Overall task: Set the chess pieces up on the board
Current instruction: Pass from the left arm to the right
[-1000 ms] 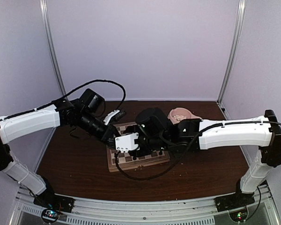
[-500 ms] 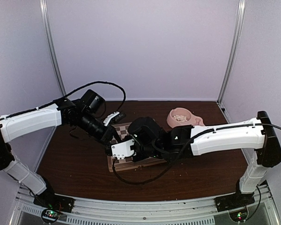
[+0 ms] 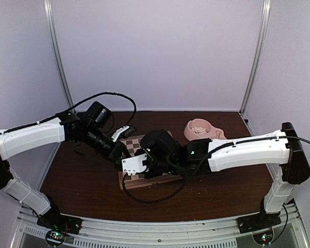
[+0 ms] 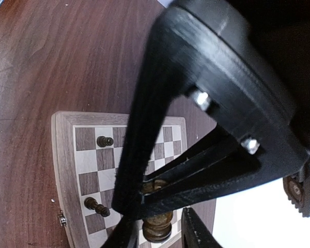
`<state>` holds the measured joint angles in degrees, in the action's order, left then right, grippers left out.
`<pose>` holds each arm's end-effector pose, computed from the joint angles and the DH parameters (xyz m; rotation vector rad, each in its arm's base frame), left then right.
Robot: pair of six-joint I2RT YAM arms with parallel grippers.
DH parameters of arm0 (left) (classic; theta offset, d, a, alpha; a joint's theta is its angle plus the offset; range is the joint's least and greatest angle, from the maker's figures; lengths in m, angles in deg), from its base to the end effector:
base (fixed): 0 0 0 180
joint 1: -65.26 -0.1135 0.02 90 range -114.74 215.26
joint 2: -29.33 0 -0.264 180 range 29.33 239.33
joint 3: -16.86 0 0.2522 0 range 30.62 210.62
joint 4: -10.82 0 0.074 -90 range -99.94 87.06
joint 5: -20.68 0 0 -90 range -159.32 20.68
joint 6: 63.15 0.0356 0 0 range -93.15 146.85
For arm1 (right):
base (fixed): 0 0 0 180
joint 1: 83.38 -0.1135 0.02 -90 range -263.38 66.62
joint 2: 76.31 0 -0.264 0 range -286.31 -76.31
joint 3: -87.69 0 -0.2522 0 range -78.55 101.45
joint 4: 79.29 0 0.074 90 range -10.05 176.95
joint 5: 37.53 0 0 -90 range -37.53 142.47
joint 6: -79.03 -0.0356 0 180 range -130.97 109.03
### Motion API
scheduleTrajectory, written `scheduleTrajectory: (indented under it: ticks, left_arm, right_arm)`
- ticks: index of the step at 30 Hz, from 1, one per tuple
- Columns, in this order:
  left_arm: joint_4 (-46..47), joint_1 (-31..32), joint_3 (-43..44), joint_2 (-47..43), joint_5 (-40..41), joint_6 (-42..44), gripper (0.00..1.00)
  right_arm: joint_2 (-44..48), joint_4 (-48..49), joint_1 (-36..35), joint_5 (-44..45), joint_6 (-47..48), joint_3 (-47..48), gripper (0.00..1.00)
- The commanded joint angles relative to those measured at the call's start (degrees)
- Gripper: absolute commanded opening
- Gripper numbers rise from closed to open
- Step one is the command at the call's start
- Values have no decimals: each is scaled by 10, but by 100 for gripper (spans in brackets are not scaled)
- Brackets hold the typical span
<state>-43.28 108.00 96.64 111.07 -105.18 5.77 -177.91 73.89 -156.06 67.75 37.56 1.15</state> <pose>0.2000 -0.2132 0.2808 0.7753 2.6227 -1.1866 0.1315 0.3901 0.2743 -1.8008 1.1871 -0.0477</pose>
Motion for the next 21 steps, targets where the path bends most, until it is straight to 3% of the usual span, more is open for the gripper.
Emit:
scheduleTrajectory:
  ticks: [1, 4, 6, 9, 16, 21]
  left_arm:
    - [37, 3, -7, -24, -26, 7, 8]
    - [39, 3, -7, -22, -28, 6, 8]
    - [39, 3, -6, -17, -28, 6, 9]
    - [37, 3, -4, -17, -27, 4, 10]
    - [64, 3, -32, -51, 21, -9, 44]
    - [144, 3, -99, -109, 81, -41, 54]
  right_arm:
    - [-10, 3, 12, -20, -30, 16, 34]
    - [-8, 4, 14, -31, -32, 14, 30]
    - [-10, 5, 15, -35, -35, 12, 16]
    - [-11, 0, 15, -37, -41, 13, 7]
    - [16, 29, 33, -55, -88, -22, 4]
    - [41, 60, 53, -74, -142, -56, 10]
